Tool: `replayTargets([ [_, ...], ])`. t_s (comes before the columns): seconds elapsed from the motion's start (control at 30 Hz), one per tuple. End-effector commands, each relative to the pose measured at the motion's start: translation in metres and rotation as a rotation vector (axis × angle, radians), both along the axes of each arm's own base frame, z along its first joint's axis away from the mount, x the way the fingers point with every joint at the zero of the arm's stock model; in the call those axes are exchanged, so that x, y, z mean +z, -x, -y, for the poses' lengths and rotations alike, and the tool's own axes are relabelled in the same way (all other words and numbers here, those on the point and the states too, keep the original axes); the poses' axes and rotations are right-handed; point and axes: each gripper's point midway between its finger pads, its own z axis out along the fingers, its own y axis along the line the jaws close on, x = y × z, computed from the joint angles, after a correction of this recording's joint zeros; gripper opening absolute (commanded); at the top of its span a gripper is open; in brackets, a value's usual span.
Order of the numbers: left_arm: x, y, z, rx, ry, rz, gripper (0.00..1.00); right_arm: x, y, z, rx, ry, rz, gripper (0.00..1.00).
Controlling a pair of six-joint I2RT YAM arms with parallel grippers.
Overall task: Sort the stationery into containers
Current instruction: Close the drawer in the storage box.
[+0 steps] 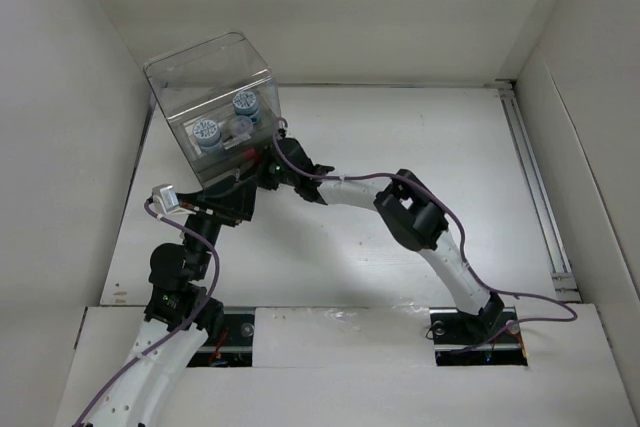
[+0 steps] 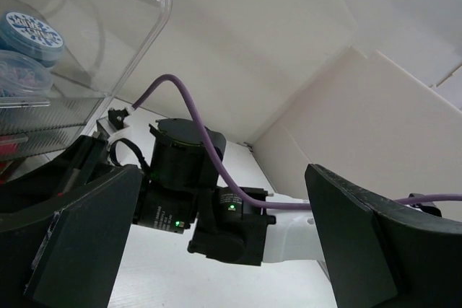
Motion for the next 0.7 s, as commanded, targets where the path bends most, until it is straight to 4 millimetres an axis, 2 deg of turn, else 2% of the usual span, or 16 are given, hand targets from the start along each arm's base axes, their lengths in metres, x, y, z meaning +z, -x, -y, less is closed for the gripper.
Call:
replayTargets([
  [0.0, 0.012, 0.004, 0.0, -0.009, 0.021, 0.046, 0.97, 0.008, -0.015, -0.008, -0.022, -0.05, 0.035, 0.06],
  [0.03, 0.012, 0.004, 0.0, -0.009, 0.021, 0.046, 0.97, -0.002, -0.015, -0.009, -0.026, -0.044, 0.014, 0.06],
  [0.07, 0.012, 0.004, 0.0, -0.009, 0.021, 0.046, 0.97, 0.002, -0.018, -0.012, -0.026, -0.054, 0.022, 0.06],
  [0.1, 0.012, 0.004, 0.0, -0.009, 0.021, 0.046, 0.97, -0.007, -0.017, -0.012, -0.03, -0.047, 0.005, 0.06],
  [0.17, 0.012, 0.004, 0.0, -0.009, 0.021, 0.046, 0.97, -0.002, -0.017, -0.014, -0.021, -0.058, 0.009, 0.06],
  [0.27, 0.009, 0.002, -0.001, 0.003, 0.012, 0.037, 0.97, 0.018, -0.01, -0.007, -0.008, -0.108, 0.057, 0.06],
  [0.3, 0.009, 0.002, -0.001, 0.003, 0.012, 0.037, 0.97, 0.018, -0.007, -0.004, -0.005, -0.103, 0.066, 0.06],
  [0.33, 0.009, 0.002, -0.001, 0.003, 0.012, 0.037, 0.97, 0.032, -0.006, -0.004, 0.012, -0.111, 0.096, 0.06],
  [0.47, 0.011, 0.003, 0.0, -0.006, 0.013, 0.049, 0.97, 0.043, 0.003, 0.003, 0.032, -0.106, 0.119, 0.06],
  [0.53, 0.011, 0.003, 0.0, -0.006, 0.013, 0.049, 0.97, 0.04, 0.013, 0.007, 0.075, -0.096, 0.131, 0.06],
  [0.57, 0.011, 0.003, 0.0, -0.006, 0.013, 0.049, 0.97, 0.048, 0.016, 0.007, 0.102, -0.097, 0.158, 0.06],
  [0.67, 0.011, 0.003, 0.0, -0.006, 0.013, 0.049, 0.97, 0.038, 0.023, 0.012, 0.122, -0.071, 0.156, 0.06],
])
